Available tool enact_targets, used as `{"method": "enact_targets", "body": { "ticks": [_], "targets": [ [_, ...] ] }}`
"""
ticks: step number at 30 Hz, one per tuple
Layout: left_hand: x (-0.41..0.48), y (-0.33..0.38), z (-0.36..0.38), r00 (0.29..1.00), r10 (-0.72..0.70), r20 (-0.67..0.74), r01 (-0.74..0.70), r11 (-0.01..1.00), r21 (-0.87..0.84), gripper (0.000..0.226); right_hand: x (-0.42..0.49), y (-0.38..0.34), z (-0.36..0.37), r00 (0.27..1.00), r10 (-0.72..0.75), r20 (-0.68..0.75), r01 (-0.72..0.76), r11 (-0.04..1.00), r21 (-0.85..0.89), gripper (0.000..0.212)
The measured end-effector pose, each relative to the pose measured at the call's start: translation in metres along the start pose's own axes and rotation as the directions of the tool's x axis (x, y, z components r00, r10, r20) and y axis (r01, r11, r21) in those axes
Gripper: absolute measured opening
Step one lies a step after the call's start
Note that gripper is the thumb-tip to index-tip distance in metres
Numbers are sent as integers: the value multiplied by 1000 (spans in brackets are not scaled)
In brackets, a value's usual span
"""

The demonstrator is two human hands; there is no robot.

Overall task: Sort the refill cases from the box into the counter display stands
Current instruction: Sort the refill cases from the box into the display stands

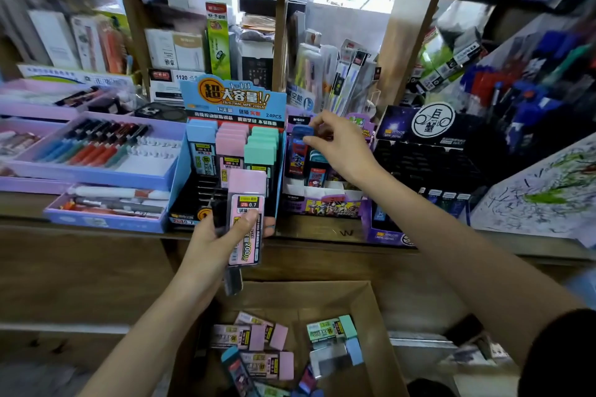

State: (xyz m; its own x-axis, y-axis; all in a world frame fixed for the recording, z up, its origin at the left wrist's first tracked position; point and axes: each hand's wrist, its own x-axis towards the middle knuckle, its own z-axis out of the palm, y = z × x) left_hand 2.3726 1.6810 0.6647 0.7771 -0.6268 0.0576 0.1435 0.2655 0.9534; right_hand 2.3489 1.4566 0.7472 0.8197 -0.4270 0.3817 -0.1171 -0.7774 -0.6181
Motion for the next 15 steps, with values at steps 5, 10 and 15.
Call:
{"method": "enact_targets", "body": {
  "ticks": [5, 10, 15],
  "targets": [
    [2, -2, -3, 1000, -3, 12, 3, 1000, -15, 31, 9, 5, 4, 999, -45, 30, 49, 989, -141, 14],
    [3, -3, -5, 1000, -6, 13, 6, 1000, -8, 32, 17, 6, 6, 997, -61, 40, 72, 907, -415, 19],
    [3, -3, -5, 1000, 0, 19, 0, 1000, -18, 31, 26, -2, 5, 996, -18, 93, 67, 827, -559, 24]
  ]
}}
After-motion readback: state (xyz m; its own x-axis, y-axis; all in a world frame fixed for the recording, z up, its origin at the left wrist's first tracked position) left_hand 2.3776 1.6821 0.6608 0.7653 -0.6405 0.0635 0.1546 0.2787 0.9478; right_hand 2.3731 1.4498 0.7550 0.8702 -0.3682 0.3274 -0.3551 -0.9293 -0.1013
